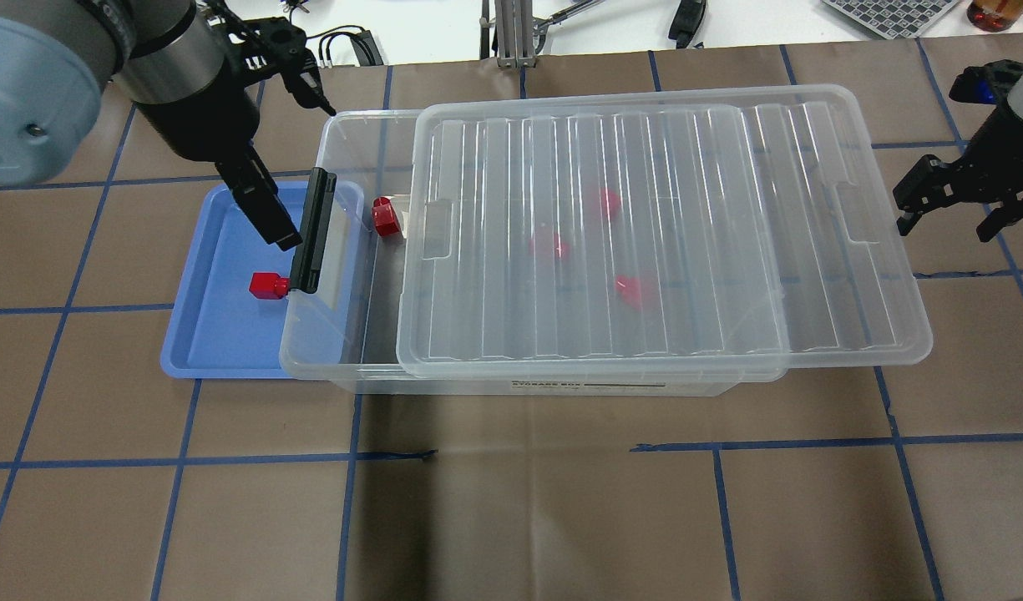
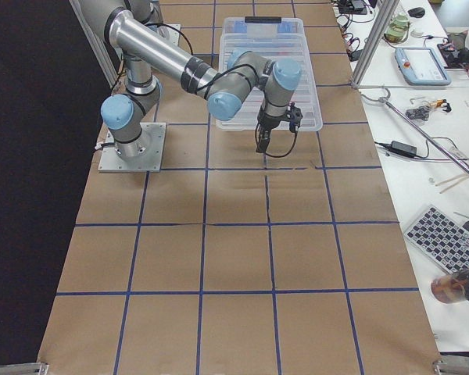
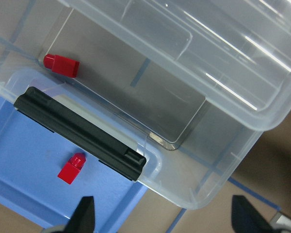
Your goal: Place red block in blue tray from box
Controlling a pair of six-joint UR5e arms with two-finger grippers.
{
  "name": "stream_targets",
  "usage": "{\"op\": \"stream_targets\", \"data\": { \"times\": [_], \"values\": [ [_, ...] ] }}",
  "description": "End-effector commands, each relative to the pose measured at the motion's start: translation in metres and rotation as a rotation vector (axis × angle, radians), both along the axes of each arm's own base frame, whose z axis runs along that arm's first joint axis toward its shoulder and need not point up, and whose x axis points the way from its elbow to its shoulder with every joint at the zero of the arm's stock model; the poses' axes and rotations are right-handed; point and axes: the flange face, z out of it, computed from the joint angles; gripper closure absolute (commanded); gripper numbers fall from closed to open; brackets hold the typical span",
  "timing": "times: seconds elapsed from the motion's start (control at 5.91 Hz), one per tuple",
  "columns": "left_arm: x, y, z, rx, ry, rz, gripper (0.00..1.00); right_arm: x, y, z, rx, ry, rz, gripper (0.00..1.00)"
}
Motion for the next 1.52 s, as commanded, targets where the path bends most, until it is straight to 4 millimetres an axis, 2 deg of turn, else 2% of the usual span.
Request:
{"op": "stream_targets", "data": {
  "times": [0.0,0.34,0.51,0.85,1.35],
  "values": [
    [-0.036,0.011,0.001,-0.007,-0.019,0.346,0.02,0.011,-0.002,0.000,0.001,0.001,-0.002,0.00],
    [-0.039,0.013,0.013,-0.057,-0.010,0.668,0.02,0.040,-0.007,0.000,0.001,0.010,-0.003,0.00],
    [-0.037,0.022,0.014,-0.062,-0.015,0.737,0.02,0.042,-0.007,0.000,-0.002,0.004,-0.010,0.00],
    [-0.030,0.025,0.025,-0.076,0.002,0.941,0.02,0.046,-0.008,-0.001,-0.012,-0.026,-0.016,0.00],
    [-0.029,0.025,0.024,-0.079,-0.002,0.927,0.02,0.084,-0.012,0.000,-0.018,-0.044,-0.017,0.00]
  ]
}}
